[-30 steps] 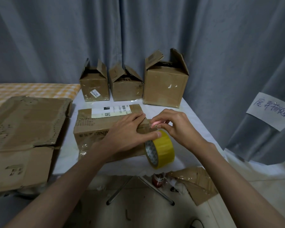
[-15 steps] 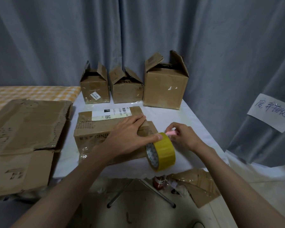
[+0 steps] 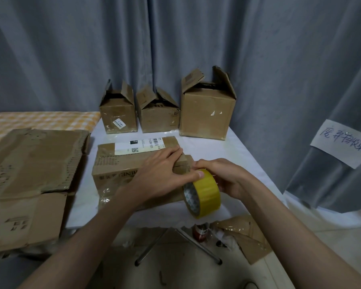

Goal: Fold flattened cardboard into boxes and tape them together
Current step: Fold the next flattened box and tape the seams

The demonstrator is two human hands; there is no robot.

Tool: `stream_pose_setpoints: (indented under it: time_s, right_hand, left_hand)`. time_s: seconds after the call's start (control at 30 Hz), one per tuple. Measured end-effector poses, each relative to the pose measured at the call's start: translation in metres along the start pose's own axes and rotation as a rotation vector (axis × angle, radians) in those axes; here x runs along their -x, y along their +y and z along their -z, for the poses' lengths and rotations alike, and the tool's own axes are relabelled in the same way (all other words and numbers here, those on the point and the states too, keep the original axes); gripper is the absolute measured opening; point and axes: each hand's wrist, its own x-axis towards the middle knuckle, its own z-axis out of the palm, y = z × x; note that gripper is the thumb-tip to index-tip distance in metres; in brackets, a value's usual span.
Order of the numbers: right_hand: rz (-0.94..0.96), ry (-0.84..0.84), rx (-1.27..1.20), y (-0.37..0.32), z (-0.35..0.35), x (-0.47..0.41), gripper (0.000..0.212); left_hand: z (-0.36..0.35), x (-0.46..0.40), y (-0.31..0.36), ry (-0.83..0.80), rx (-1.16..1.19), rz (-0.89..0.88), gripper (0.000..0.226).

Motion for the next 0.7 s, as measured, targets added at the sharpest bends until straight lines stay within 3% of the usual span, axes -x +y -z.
stream_pose_setpoints:
  time_s: [0.17,0.27,0.4,0.47,0.6,0.7]
  right_hand:
    - [-0.03,0.028,-0.122,0.004,-0.003,0.002,0.035]
    - [-0.007,0.087,-0.161,0.004,-0.007,0.003,0.034]
    - [0.007,0.09,-0.193,0.006,-0.008,0.001,0.043]
    - [0.005,0.087,-0.206,0.006,-0.009,0.001,0.043]
    - [-0.005,0.078,-0.202,0.006,-0.008,0.005,0.023]
    - [-0.01,0.053,-0.225,0.011,0.001,0.012,0.021]
  left_hand:
    - [0.002,-0.002,0.001,0.008,0.007,0.008,0.126]
    - [0.008,-0.005,0.001,0.006,0.009,0.011,0.114]
    - [0.013,-0.015,0.001,0.142,0.066,0.018,0.054]
    - [0.012,-0.02,0.002,0.203,0.088,0.022,0.036]
    - [0.006,-0.024,-0.001,0.254,0.115,0.014,0.031]
    - [0.003,-0.025,-0.003,0.276,0.078,-0.02,0.034]
